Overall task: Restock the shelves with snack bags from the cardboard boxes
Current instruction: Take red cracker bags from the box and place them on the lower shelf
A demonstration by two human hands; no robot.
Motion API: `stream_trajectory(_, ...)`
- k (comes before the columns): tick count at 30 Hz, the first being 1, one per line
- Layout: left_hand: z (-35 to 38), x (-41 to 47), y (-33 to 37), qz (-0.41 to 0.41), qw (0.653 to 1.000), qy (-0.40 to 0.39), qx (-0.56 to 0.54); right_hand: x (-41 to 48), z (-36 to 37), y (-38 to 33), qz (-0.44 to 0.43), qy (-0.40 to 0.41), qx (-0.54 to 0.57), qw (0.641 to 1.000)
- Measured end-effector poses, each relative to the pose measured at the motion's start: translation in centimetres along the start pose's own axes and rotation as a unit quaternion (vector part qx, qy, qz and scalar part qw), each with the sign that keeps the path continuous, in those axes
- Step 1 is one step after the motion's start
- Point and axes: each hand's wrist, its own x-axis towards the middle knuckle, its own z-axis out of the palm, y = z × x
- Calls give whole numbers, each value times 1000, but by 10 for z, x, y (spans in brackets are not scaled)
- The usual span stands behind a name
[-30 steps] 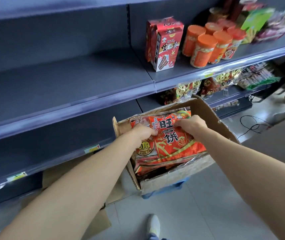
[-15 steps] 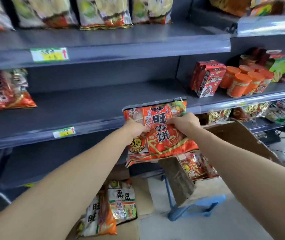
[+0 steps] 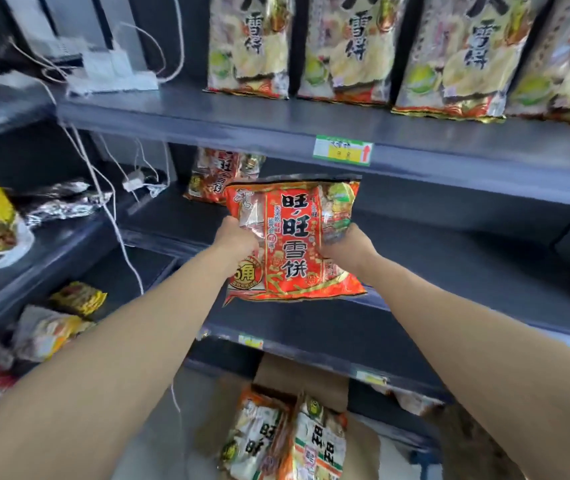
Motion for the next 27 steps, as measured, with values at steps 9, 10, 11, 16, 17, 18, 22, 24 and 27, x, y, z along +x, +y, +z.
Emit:
stream_trajectory(9,-71,83,-27,4,998,47,-48,34,78,-79,-17,-30,-19,999)
stream_trajectory(10,-77,96,-28,9,998,46,-48,44,86,-87,-23,-22,-17,999)
stream_trajectory(11,-84,109,-28,11,998,45,-45,54,94,-95,-25,-13,-14,1000)
stream_trajectory(16,-117,191,-30,14,999,27,-8,110,143,-130,-2,1,-55,998)
stream_trajectory(17,-120,196,-30,20,999,35,3,111,144,-134,-4,1,-66,998)
stream_trajectory(18,-125,211,-29,24,999,40,18,119,150,-139,-2,3,-74,997)
stream_trajectory(22,-133,280,-37,48,996,40,61,156,177,-156,26,31,-66,997)
stream_trajectory(24,-135,296,-39,64,996,27,51,169,185,-161,38,36,-73,996)
stream_trajectory(27,-135,321,-44,84,996,30,32,183,197,-165,67,27,-82,994)
